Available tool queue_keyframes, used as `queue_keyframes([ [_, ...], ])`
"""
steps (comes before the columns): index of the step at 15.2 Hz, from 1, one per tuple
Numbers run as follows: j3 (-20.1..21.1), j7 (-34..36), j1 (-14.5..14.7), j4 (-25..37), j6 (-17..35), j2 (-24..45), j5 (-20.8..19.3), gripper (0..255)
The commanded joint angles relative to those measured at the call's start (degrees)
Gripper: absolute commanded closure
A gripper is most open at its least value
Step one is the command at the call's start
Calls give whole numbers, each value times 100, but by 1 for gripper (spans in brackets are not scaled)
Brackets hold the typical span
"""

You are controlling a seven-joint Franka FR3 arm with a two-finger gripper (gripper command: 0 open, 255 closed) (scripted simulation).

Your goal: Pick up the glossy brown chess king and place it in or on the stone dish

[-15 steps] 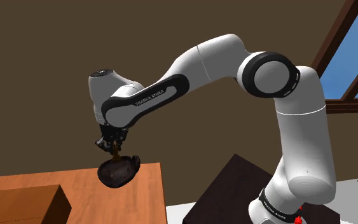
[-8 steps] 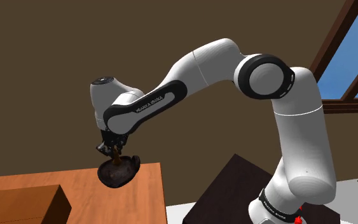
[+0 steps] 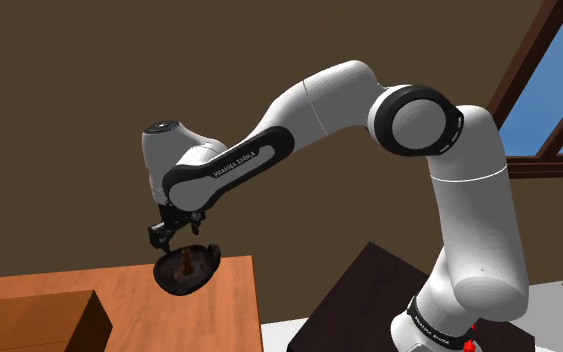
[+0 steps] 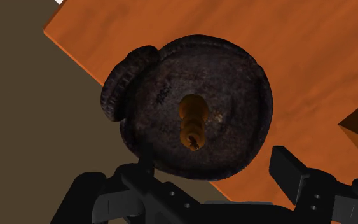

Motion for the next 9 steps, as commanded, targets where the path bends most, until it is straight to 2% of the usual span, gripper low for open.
queue_keyframes([
  [1, 0, 0, 0, 0, 0, 0, 0, 0],
  [2, 0, 0, 0, 0, 0, 0, 0, 0],
  [6, 108, -109, -52, 225, -551, -349, 178, 0],
  [9, 107, -109, -51, 225, -551, -349, 178, 0],
])
